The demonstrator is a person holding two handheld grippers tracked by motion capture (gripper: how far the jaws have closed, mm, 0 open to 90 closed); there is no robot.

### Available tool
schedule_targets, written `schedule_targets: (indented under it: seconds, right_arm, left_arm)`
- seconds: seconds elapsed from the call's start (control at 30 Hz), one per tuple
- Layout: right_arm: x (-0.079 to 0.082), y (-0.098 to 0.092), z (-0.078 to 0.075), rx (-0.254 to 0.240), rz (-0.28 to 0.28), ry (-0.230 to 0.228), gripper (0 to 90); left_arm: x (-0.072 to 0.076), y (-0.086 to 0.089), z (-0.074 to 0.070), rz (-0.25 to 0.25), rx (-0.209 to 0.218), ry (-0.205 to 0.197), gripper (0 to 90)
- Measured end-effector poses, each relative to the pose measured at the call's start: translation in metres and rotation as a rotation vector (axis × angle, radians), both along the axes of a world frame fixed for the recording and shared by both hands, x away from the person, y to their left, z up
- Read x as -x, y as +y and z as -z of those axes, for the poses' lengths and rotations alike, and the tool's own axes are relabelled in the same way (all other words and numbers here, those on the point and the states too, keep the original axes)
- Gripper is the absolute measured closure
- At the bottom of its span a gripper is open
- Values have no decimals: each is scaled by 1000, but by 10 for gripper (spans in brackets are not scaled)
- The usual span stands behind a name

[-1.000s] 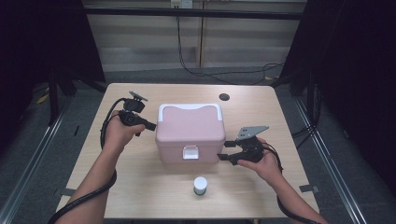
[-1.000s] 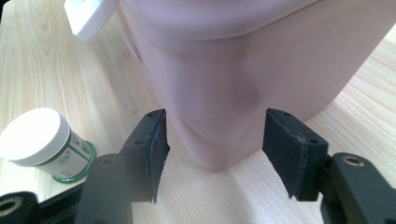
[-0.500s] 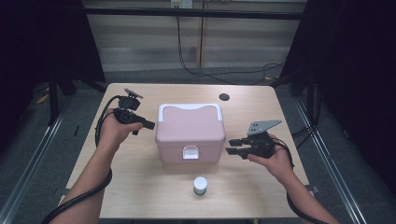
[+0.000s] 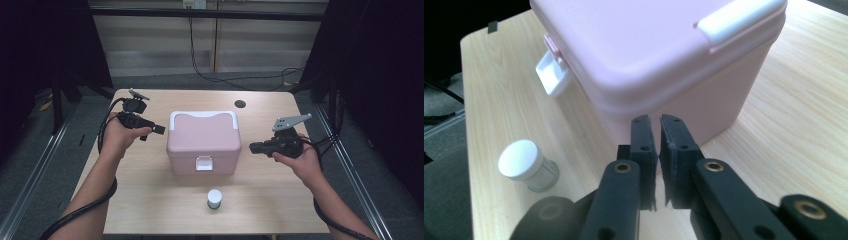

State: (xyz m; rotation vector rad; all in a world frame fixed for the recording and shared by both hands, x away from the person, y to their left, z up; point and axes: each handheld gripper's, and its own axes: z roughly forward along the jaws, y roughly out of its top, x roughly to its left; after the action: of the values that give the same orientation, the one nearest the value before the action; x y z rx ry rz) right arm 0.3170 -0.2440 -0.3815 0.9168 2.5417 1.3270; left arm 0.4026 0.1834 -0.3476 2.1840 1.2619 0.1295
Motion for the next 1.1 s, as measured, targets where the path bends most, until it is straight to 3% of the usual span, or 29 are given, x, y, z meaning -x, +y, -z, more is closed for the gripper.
schedule_targets:
  seconds: [0.17, 0.3, 0.47, 0.77, 1.1]
  right_arm:
    - [-6, 3, -15, -6, 0, 2, 900]
    - [-13, 9, -24, -16, -7, 9, 900]
    - [-20, 20, -33, -30, -14, 6, 900]
    - [-27, 40, -38, -34, -30, -3, 900]
    - [-33, 55, -29, 0, -49, 7, 900]
  left_arm:
    - [-2, 1, -3, -3, 27, 12, 347]
    - [-4, 4, -4, -6, 13, 9, 325]
    - [-6, 7, -4, -13, 26, 7, 300]
    - [-10, 5, -7, -30, 49, 8, 264]
    - [-18, -5, -10, -32, 59, -6, 220]
